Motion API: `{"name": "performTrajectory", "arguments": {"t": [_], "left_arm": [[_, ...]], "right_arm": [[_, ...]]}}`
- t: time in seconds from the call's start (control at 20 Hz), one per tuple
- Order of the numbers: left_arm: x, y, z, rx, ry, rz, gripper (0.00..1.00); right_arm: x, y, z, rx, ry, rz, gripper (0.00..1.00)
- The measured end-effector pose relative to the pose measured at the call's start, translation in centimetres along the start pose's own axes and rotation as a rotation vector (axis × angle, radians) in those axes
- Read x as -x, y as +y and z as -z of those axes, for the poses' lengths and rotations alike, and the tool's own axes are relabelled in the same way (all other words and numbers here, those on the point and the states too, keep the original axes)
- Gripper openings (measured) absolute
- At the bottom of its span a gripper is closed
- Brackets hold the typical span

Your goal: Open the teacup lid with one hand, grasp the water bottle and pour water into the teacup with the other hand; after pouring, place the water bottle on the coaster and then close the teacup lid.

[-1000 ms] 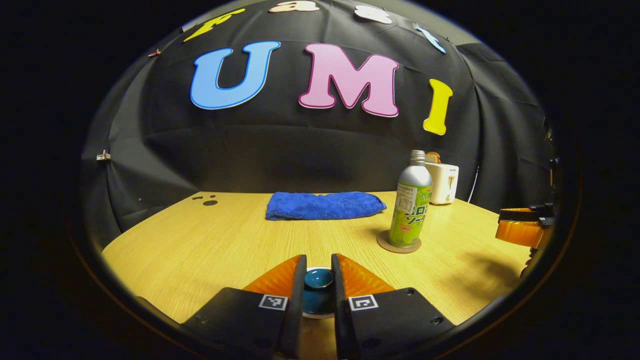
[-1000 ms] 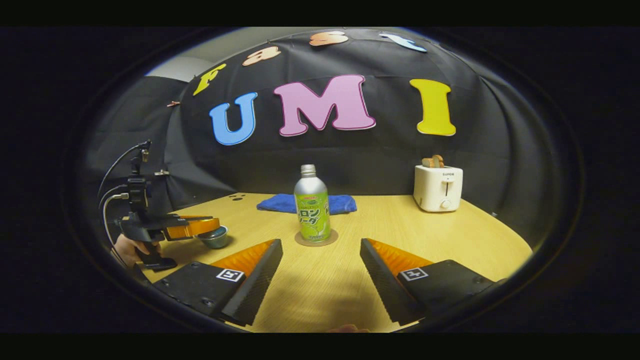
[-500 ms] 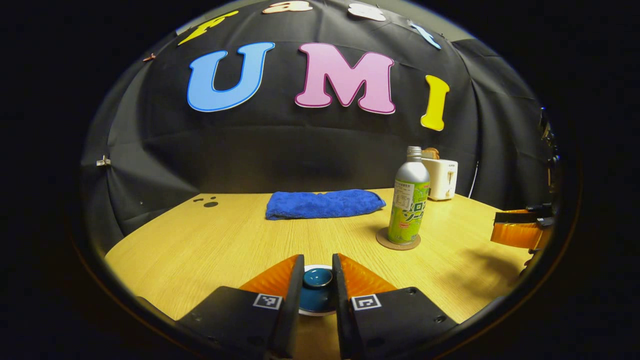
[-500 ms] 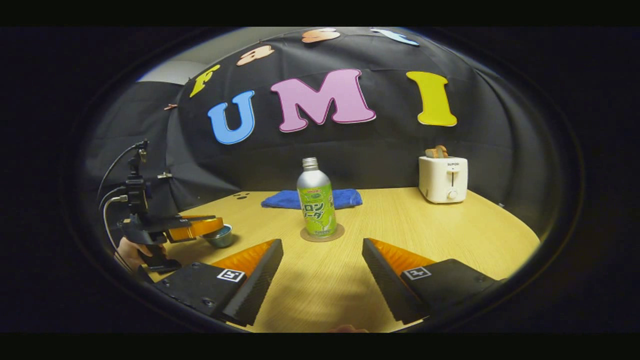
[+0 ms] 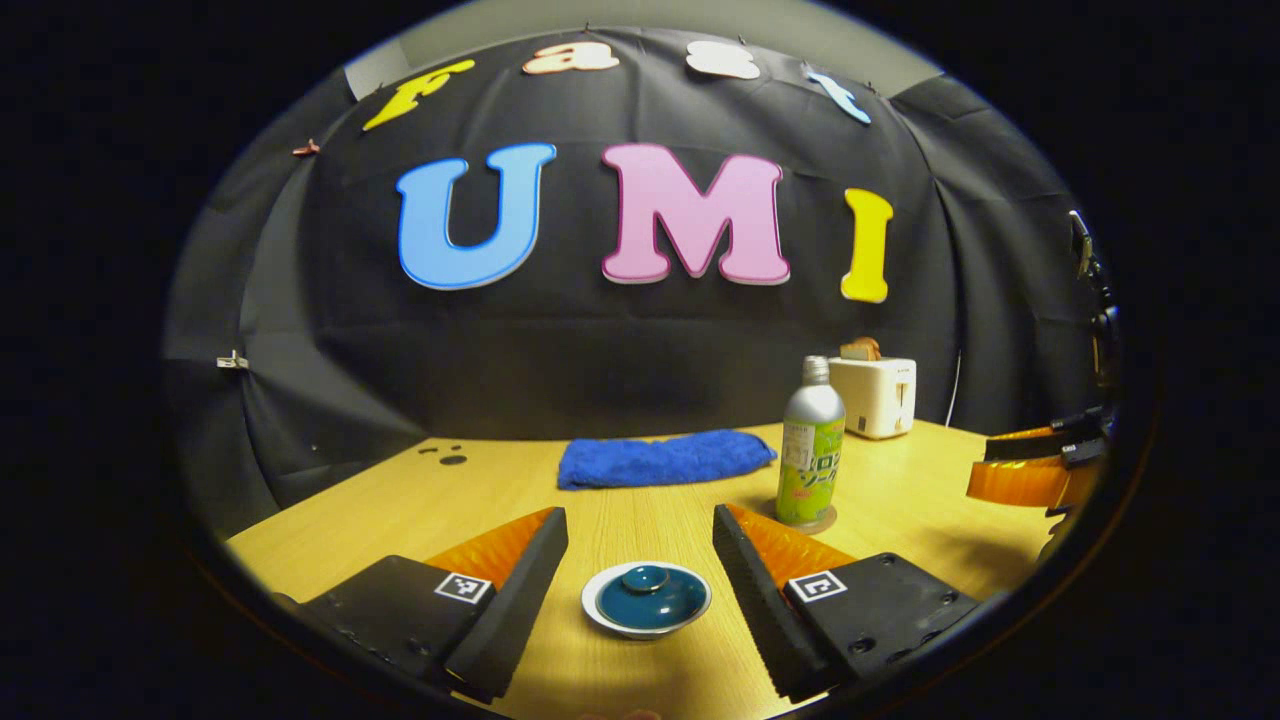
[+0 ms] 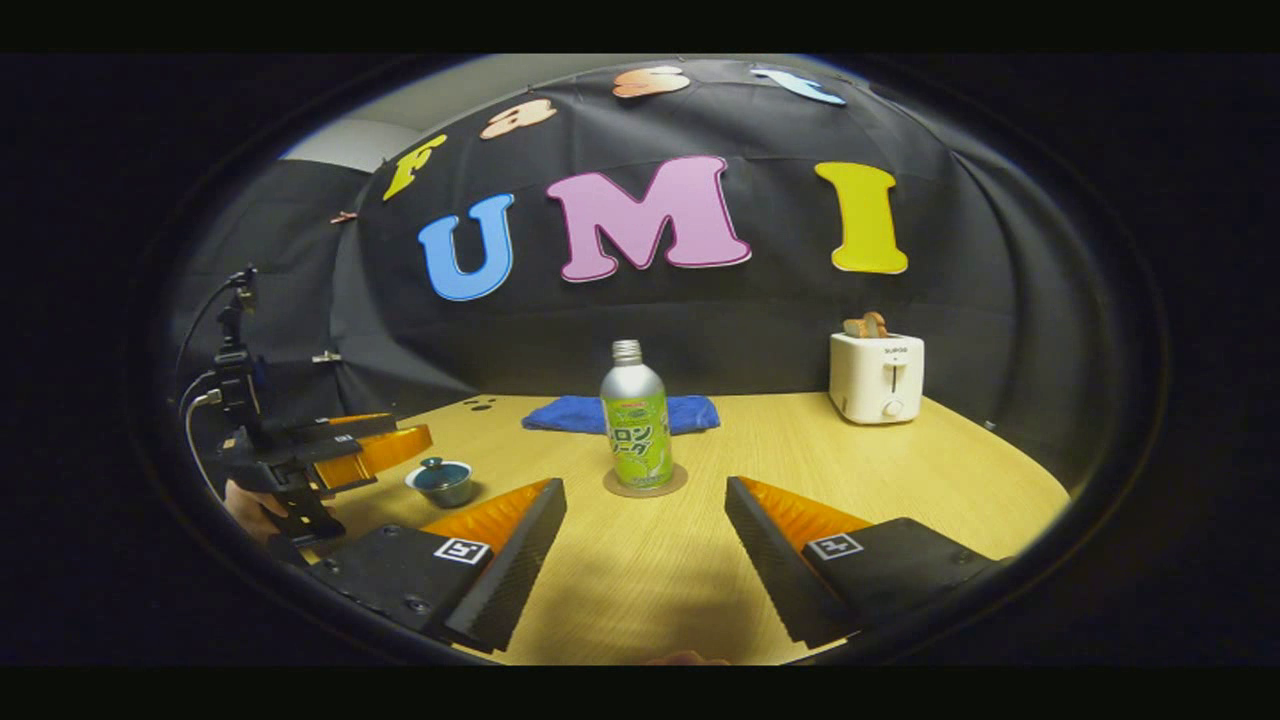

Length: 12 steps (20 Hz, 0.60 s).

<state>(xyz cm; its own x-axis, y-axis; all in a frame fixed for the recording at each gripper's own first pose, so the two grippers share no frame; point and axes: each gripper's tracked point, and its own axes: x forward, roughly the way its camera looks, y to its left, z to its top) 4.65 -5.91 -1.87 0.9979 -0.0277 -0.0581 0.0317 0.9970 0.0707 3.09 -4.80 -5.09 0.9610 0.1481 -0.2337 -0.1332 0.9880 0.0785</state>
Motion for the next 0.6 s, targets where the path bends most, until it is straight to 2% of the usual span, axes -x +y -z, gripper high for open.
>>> {"name": "performTrajectory", "arguments": {"t": [0.3,0.45,0.6], "left_arm": [[5.0,0.2,-4.5,0.048,-0.129,-0.025,0.92],[7.6,-0.3,-4.3,0.054,-0.130,-0.016,0.92],[9.3,-0.3,-2.3,0.061,-0.089,-0.011,0.92]], "right_arm": [[2.2,-0.6,-2.8,0.010,-0.095,0.062,0.99],[4.1,-1.9,-2.8,0.050,-0.152,0.140,0.99],[6.0,-1.4,-1.6,0.068,-0.148,0.160,0.99]]}}
